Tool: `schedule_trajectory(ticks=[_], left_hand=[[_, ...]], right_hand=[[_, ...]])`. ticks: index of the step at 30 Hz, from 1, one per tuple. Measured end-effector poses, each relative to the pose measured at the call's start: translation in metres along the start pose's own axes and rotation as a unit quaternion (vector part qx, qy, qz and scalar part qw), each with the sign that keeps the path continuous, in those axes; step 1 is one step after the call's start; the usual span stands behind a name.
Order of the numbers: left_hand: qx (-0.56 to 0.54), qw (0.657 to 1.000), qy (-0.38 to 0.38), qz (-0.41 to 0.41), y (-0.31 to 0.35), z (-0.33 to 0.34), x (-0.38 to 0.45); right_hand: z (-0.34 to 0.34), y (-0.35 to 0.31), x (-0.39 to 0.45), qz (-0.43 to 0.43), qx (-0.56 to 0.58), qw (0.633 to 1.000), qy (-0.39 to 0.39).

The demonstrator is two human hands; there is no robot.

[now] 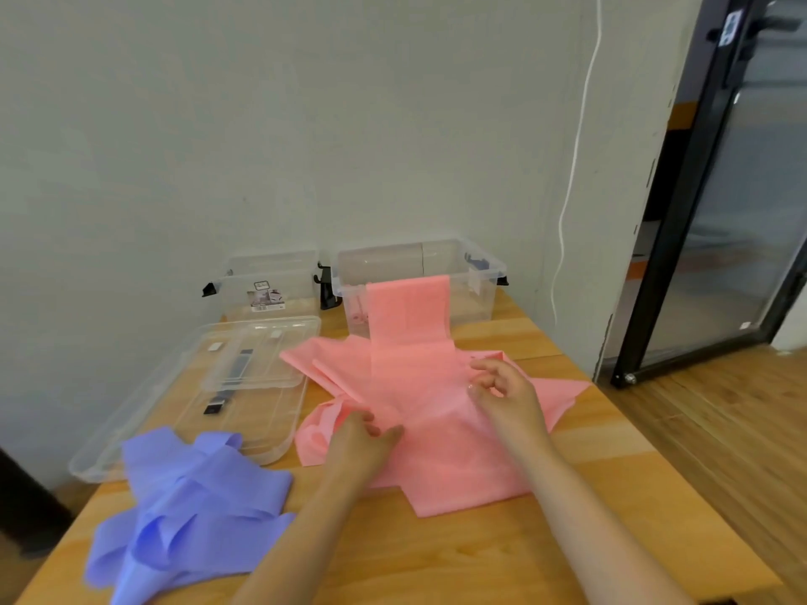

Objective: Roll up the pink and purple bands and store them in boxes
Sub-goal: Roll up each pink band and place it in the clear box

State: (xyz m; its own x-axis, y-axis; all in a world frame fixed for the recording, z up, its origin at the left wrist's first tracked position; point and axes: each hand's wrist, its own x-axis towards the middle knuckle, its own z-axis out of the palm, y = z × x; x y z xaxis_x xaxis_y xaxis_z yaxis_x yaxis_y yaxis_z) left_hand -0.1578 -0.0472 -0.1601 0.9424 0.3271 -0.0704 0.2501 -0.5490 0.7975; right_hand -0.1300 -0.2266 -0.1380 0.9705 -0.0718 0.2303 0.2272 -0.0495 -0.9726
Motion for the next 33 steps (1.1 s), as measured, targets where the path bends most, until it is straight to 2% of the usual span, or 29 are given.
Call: schedule_trajectory(ticks=[2,3,5,6,8,10,12,13,15,16,18,19,22,25,26,28,30,33], left_hand=[[0.003,1.0,0.0,-0.029,-0.004,0.003,-0.005],[-0.001,0.999,-0.002,-0.043,-0.005,0.005,-0.008],[-0.005,0.998,-0.011,-0.059,-0.008,0.006,-0.016],[-0.006,0.998,-0.012,-0.061,-0.009,0.006,-0.02],[-0.031,0.998,-0.007,-0.061,-0.011,0.006,-0.024],[-0.079,0.995,-0.006,-0.067,-0.011,0.006,-0.027],[-0.178,0.979,-0.038,-0.089,-0.01,0.007,-0.028],[-0.256,0.959,-0.066,-0.105,-0.008,0.007,-0.029],[-0.406,0.894,-0.117,-0.151,-0.003,0.006,-0.03],[-0.447,0.866,-0.141,-0.171,0.001,0.003,-0.031],[-0.462,0.844,-0.182,-0.203,0.008,-0.002,-0.032],[-0.456,0.845,-0.194,-0.202,0.01,-0.003,-0.032],[-0.483,0.842,-0.19,-0.146,0.012,-0.009,-0.032],[-0.574,0.791,-0.21,-0.038,0.012,-0.02,-0.034],[-0.577,0.785,-0.224,-0.007,0.013,-0.025,-0.038],[-0.549,0.796,-0.251,0.033,0.013,-0.031,-0.043],[-0.504,0.824,-0.256,0.043,0.012,-0.033,-0.048],[-0.488,0.845,-0.217,-0.022,0.007,-0.03,-0.053]], right_hand=[[-0.001,0.006,-0.005,0.078,0.086,0.989,-0.09],[-0.004,0.01,-0.008,0.116,0.084,0.979,-0.145],[-0.01,0.018,-0.012,0.156,-0.021,0.963,-0.217],[-0.011,0.019,-0.015,0.156,-0.077,0.959,-0.224],[-0.013,0.017,-0.017,0.145,-0.088,0.966,-0.194],[-0.012,0.01,-0.018,0.122,-0.016,0.981,-0.152],[-0.01,-0.002,-0.018,0.105,0.047,0.987,-0.112],[-0.009,-0.01,-0.019,0.097,0.072,0.987,-0.102],[-0.007,-0.024,-0.021,0.088,0.114,0.985,-0.092],[-0.006,-0.031,-0.022,0.089,0.134,0.983,-0.092],[-0.005,-0.04,-0.022,0.109,0.173,0.975,-0.092],[-0.006,-0.042,-0.02,0.121,0.19,0.97,-0.095],[-0.01,-0.042,-0.015,0.155,0.227,0.957,-0.097],[-0.016,-0.041,-0.014,0.172,0.231,0.952,-0.107],[-0.019,-0.04,-0.014,0.176,0.223,0.952,-0.117],[-0.024,-0.036,-0.014,0.176,0.199,0.953,-0.148],[-0.027,-0.031,-0.012,0.173,0.168,0.957,-0.161],[-0.028,-0.018,-0.012,0.182,0.112,0.969,-0.122]])
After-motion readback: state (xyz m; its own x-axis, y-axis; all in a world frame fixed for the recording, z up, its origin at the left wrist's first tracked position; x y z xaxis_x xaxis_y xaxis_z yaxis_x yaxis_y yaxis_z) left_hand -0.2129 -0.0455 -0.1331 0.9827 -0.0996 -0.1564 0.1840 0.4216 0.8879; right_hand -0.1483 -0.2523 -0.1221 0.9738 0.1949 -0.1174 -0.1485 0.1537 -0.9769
